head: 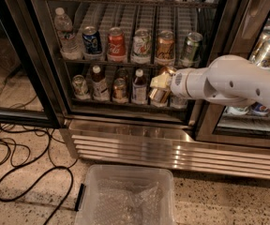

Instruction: Pick orange can from middle shelf of fridge

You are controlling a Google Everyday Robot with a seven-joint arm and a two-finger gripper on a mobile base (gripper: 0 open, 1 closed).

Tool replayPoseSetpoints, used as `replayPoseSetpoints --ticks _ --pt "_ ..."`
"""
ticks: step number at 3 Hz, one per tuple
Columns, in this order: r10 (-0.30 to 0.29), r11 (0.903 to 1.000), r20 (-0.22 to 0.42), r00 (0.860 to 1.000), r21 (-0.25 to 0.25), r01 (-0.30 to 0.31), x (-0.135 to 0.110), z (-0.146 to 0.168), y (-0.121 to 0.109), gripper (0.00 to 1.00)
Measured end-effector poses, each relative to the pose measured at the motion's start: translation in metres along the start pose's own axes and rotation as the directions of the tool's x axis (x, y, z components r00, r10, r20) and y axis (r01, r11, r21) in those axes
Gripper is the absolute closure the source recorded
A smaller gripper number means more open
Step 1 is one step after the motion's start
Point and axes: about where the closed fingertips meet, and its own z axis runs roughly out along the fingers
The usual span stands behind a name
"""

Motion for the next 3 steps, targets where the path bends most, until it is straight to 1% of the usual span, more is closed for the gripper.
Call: replayPoseSetpoints --ticks 1,2,3 --pt "0.053 0.9976 -0.085 0.995 -0.04 -0.057 0.038 0.003 0.008 1.0" --pt "0.124 0.979 -0.244 0.962 -0.128 -0.158 0.106 0.01 0.031 1.0" --pt "0.181 0.9413 -0.39 0.903 -0.197 -0.274 0.164 0.008 0.058 1.0"
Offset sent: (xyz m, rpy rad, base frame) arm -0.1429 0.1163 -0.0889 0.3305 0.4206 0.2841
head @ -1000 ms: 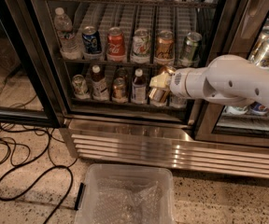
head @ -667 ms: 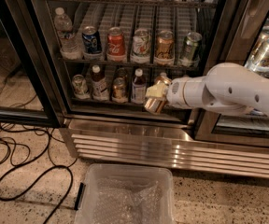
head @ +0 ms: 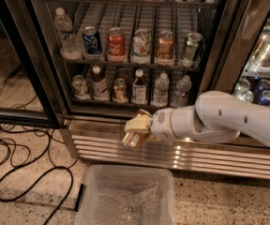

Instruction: Pick orange can from middle shelf of fridge

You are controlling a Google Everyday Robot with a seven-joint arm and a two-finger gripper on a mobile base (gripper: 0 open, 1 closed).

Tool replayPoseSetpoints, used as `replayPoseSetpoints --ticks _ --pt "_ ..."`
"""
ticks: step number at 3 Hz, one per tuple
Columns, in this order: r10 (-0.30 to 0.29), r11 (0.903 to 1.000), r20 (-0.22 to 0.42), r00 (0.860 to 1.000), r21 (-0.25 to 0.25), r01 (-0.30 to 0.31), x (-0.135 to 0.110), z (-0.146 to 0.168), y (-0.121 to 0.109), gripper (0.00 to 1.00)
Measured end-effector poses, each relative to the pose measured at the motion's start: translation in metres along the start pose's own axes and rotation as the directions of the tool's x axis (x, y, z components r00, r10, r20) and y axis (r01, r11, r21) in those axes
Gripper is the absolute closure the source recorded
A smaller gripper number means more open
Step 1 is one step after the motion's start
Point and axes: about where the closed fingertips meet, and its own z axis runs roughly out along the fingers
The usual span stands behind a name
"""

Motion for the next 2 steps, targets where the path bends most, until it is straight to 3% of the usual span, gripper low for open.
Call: replayPoseSetpoints --ticks 1,2 --pt "0.06 0.9951 -0.091 0.994 -0.072 -0.067 0.044 0.0102 0.0094 1.0" --pt "0.063 0.9944 -0.097 0.993 -0.078 -0.07 0.0464 0.0112 0.0119 1.0"
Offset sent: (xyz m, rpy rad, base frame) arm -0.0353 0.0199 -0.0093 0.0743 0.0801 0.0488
